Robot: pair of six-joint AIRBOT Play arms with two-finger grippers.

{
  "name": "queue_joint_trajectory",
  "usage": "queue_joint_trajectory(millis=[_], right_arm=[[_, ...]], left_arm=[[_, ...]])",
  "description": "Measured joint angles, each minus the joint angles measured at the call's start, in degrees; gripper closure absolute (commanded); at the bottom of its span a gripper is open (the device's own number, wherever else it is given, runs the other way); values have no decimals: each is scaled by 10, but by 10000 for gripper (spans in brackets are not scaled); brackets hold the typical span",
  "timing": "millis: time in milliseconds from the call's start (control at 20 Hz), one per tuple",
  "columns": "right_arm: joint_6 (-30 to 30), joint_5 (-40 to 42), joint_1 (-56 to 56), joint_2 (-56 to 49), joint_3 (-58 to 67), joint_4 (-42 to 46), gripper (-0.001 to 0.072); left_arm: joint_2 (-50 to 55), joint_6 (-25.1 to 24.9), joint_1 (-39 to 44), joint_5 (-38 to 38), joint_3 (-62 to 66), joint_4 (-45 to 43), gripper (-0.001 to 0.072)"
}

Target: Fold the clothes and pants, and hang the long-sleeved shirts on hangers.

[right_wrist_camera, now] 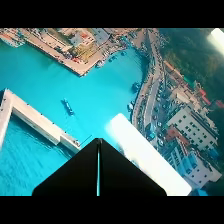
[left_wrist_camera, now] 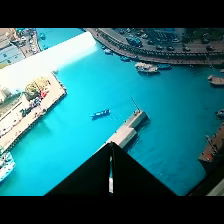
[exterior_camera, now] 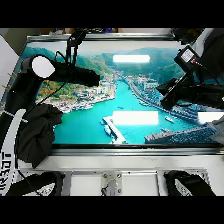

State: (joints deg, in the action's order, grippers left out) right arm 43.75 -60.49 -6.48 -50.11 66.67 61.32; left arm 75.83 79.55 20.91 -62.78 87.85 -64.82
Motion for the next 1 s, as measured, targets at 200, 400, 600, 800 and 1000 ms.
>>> queue_joint_trajectory(millis=[200,400,600,800,1000], right_arm=[[0,0,0,0,0,0,693],[0,0,0,0,0,0,693],[0,0,0,0,0,0,693],[0,0,0,0,0,0,693],[0,0,0,0,0,0,693]], left_arm=[[0,0,0,0,0,0,692],[0,0,0,0,0,0,692],[0,0,0,3,0,0,692],[0,1,0,9,0,1,693],[-10,70,-25,-43,10,-96,693]])
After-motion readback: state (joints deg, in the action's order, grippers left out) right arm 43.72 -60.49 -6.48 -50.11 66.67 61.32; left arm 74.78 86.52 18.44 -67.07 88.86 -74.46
